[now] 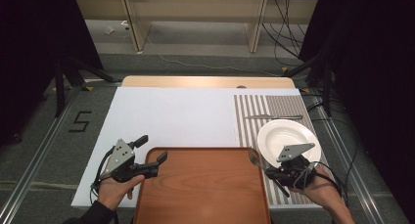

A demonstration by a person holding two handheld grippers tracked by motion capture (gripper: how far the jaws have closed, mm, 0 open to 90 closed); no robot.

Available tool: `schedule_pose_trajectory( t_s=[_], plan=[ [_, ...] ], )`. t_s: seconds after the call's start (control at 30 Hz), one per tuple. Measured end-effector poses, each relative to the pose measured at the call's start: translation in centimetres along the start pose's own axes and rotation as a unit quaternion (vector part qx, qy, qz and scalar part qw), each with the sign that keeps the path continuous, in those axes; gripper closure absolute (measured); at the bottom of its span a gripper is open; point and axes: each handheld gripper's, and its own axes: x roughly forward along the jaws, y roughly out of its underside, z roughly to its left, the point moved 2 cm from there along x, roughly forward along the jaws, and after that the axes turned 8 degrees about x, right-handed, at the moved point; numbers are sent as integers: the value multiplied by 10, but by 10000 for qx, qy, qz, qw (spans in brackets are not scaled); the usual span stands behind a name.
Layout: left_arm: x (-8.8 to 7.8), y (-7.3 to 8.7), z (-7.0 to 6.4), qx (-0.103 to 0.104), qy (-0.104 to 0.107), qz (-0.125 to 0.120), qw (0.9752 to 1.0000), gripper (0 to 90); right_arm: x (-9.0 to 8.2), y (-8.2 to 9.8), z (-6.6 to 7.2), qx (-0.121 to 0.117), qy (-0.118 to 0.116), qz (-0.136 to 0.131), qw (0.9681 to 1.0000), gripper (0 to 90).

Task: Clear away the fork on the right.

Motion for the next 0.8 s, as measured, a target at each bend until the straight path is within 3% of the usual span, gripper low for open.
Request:
schedule_pose_trajectory(
  t_s=[0.4, 0.8],
  plan=[
    [0, 0, 0, 3, -1, -4, 10000, 163, 9, -12, 21, -2, -328, -138, 9994, 849],
    [0, 0, 0, 8, -3, -4, 10000, 162, 18, -21, 41, -173, -551, -159, 9982, 849]
  ],
)
